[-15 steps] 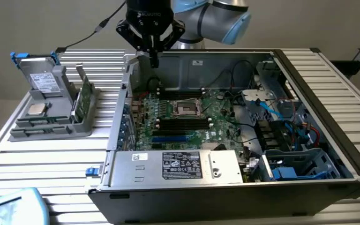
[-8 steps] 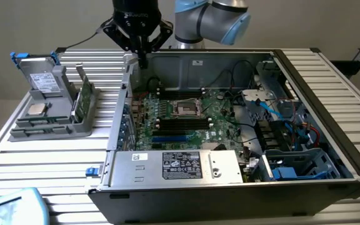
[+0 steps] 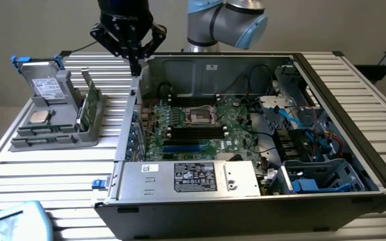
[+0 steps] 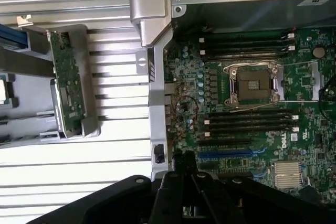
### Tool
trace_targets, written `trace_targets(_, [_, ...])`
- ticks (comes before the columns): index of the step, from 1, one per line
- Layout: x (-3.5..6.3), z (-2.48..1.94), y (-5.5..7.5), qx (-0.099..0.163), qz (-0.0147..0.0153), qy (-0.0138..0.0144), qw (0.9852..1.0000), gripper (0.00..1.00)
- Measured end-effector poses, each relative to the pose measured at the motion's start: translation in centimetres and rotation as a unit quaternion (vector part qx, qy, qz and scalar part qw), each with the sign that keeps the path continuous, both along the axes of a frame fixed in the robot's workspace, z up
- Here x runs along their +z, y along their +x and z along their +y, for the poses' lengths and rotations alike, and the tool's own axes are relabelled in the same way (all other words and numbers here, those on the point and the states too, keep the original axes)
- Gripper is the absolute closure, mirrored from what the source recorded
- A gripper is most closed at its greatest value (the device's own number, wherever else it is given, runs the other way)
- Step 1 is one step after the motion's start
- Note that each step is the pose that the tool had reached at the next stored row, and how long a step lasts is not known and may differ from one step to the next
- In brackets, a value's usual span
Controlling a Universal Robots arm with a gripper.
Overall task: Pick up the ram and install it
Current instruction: 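Reach for the ram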
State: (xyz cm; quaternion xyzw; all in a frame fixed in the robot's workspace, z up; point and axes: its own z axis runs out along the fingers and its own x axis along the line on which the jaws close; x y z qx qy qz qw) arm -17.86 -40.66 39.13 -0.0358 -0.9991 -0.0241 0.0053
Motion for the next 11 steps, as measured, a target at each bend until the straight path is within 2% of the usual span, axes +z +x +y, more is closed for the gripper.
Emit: trace_targets(11, [-0.20,-0.79,-4.6,0.000,0.0145,0.0000,0.9999,0.89])
